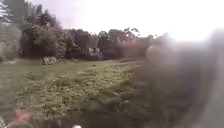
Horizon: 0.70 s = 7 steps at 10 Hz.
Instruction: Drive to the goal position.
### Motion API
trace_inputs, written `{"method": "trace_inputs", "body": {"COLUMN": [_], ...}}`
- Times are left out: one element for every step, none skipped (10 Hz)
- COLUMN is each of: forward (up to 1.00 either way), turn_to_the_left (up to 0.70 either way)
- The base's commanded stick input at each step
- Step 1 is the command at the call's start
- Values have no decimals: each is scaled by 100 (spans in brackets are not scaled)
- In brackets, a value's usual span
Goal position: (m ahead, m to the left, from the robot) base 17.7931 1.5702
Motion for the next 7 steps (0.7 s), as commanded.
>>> {"method": "trace_inputs", "body": {"forward": [70,70,70,70,70,70,70], "turn_to_the_left": [14,14,14,14,14,14,14]}}
